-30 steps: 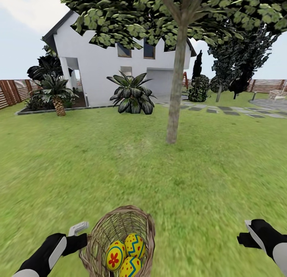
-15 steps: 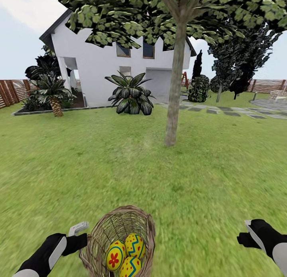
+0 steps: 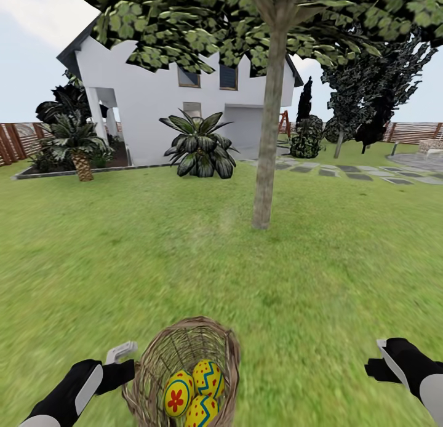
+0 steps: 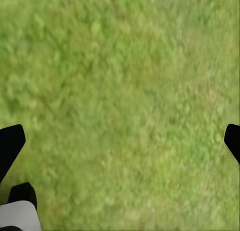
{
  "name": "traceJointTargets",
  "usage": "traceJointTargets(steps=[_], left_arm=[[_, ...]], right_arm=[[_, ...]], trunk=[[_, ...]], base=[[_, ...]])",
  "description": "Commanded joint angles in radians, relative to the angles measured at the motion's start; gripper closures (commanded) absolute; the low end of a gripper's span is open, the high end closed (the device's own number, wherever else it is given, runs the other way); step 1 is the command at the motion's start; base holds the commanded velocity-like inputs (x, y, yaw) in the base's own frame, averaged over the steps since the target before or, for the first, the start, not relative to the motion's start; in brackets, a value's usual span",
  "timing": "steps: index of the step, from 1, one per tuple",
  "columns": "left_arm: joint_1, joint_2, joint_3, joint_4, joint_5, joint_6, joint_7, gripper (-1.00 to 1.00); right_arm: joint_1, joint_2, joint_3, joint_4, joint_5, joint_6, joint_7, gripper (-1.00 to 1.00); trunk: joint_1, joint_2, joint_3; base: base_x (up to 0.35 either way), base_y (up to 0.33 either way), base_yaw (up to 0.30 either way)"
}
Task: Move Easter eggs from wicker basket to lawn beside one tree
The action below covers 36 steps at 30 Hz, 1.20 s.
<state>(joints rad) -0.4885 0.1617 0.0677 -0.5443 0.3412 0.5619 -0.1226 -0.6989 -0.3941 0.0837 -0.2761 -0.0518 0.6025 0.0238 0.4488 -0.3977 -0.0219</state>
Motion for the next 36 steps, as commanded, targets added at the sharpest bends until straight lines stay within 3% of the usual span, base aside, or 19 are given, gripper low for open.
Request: traceJointTargets(steps=[1, 36], left_arm=[[-0.001, -0.001, 0.006, -0.002, 0.011, 0.008, -0.004, 1.00], [-0.001, -0.001, 0.006, 0.000, 0.012, 0.009, -0.005, 1.00]], right_arm=[[-0.001, -0.001, 0.008, -0.002, -0.005, 0.005, 0.002, -1.00], [-0.001, 0.011, 0.008, -0.001, -0.005, 0.005, -0.001, -1.00]], trunk=[[0.001, -0.002, -0.002], [0.001, -0.002, -0.007]], base=[[0.319, -0.144, 0.000], [0.319, -0.144, 0.000]])
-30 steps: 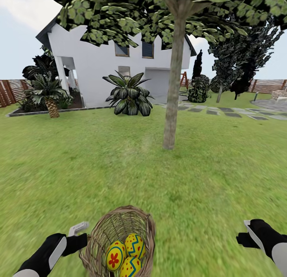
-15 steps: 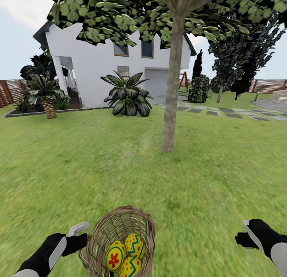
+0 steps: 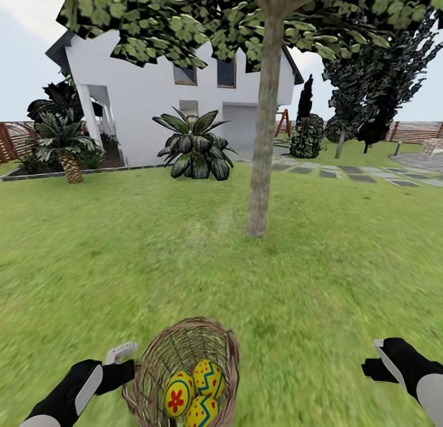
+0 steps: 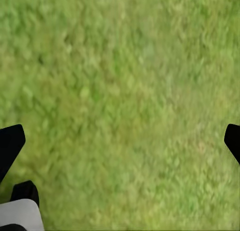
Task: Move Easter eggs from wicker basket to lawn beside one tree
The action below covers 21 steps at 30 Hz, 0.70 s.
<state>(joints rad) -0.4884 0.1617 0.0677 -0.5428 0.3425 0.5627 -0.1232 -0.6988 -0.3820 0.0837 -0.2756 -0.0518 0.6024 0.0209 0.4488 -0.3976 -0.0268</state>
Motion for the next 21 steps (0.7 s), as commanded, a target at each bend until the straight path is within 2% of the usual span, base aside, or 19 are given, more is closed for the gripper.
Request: traceJointTargets(steps=[1, 21], left_arm=[[-0.001, -0.001, 0.006, -0.002, 0.010, 0.008, -0.004, 1.00], [-0.001, 0.001, 0.006, -0.002, 0.010, 0.008, -0.004, 1.00]], right_arm=[[-0.001, -0.001, 0.008, -0.002, -0.005, 0.005, 0.002, -1.00], [-0.001, 0.000, 0.008, -0.001, -0.005, 0.003, 0.002, -1.00]], trunk=[[0.001, -0.002, -0.003], [0.001, -0.002, -0.014]], base=[[0.319, -0.144, 0.000], [0.319, -0.142, 0.000]])
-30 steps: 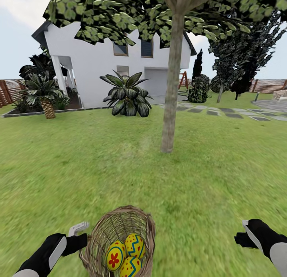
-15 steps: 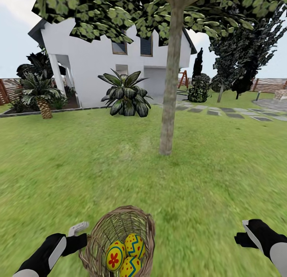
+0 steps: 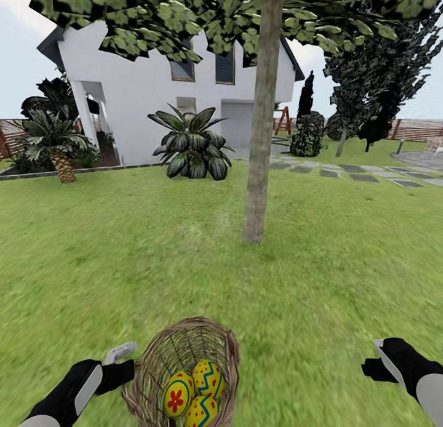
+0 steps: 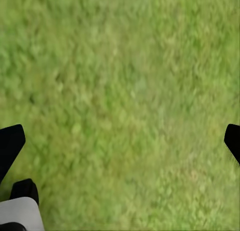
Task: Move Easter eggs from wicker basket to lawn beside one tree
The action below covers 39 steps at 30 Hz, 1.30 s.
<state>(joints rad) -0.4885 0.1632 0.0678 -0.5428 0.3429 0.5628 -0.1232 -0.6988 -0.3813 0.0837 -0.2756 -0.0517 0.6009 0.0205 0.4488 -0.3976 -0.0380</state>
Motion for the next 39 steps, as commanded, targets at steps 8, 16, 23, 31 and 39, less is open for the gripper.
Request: traceJointTargets(steps=[8, 16, 23, 31, 39], left_arm=[[-0.001, -0.001, 0.006, -0.002, 0.010, 0.008, -0.004, 1.00], [-0.001, -0.001, 0.007, -0.002, 0.010, 0.008, -0.004, 1.00], [-0.001, -0.002, 0.007, -0.002, 0.010, 0.007, -0.004, 1.00], [-0.001, -0.002, 0.007, -0.002, 0.010, 0.007, -0.003, 1.00], [-0.001, -0.002, 0.007, -0.002, 0.010, 0.007, -0.003, 1.00]], right_arm=[[-0.001, -0.001, 0.008, -0.002, -0.005, 0.005, 0.003, -1.00], [-0.001, -0.001, 0.009, -0.001, -0.004, -0.005, 0.010, -1.00], [-0.001, 0.000, 0.009, -0.001, -0.003, -0.006, 0.009, -1.00], [-0.001, 0.001, 0.008, -0.001, -0.005, -0.006, 0.009, -1.00], [-0.001, 0.001, 0.009, -0.001, -0.005, -0.006, 0.009, -1.00]], trunk=[[0.001, -0.002, -0.007], [0.001, -0.002, -0.009], [0.001, -0.002, -0.009], [0.001, -0.002, -0.009], [0.001, -0.002, -0.009]], base=[[0.319, -0.132, 0.000], [0.319, -0.131, 0.000], [0.320, -0.128, 0.000], [0.320, -0.127, 0.000], [0.320, -0.127, 0.000]])
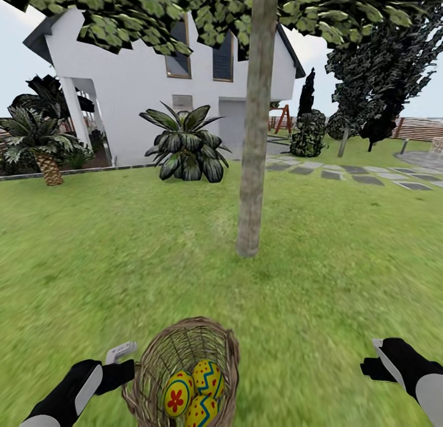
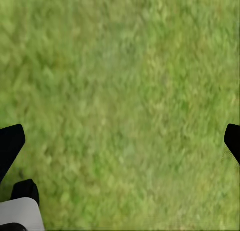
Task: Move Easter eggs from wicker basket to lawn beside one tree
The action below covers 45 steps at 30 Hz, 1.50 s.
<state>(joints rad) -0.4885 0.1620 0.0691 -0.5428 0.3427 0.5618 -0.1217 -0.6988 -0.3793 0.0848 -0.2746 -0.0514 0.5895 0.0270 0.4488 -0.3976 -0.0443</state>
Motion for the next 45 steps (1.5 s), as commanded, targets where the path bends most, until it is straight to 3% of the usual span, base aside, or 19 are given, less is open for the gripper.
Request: traceJointTargets(steps=[1, 16, 19, 40, 45], left_arm=[[-0.001, 0.000, 0.005, -0.002, 0.010, 0.008, -0.004, 1.00], [-0.001, 0.008, 0.009, -0.003, 0.011, 0.008, -0.004, 1.00], [-0.001, 0.010, 0.010, -0.003, 0.012, 0.007, -0.004, 1.00], [-0.001, 0.002, 0.012, 0.003, 0.016, 0.000, -0.002, 1.00], [-0.001, 0.001, 0.011, -0.001, 0.015, 0.003, -0.002, 1.00]], right_arm=[[-0.001, -0.001, 0.008, -0.002, -0.005, 0.004, 0.002, -1.00], [-0.001, 0.000, 0.008, -0.001, -0.004, 0.001, 0.002, -1.00], [-0.001, 0.016, 0.007, -0.001, -0.004, -0.002, -0.001, -1.00], [-0.001, 0.016, 0.007, -0.002, -0.005, 0.003, -0.005, -1.00], [-0.001, 0.017, 0.007, -0.002, -0.005, 0.003, -0.005, -1.00]], trunk=[[0.001, -0.002, -0.002], [0.001, -0.002, -0.002], [0.001, -0.002, -0.002], [0.001, -0.002, -0.002], [0.020, -0.037, -0.018]], base=[[0.320, -0.127, 0.000], [0.321, -0.119, 0.000], [0.292, -0.068, 0.000], [0.007, -0.001, 0.000], [0.000, 0.000, 0.000]])
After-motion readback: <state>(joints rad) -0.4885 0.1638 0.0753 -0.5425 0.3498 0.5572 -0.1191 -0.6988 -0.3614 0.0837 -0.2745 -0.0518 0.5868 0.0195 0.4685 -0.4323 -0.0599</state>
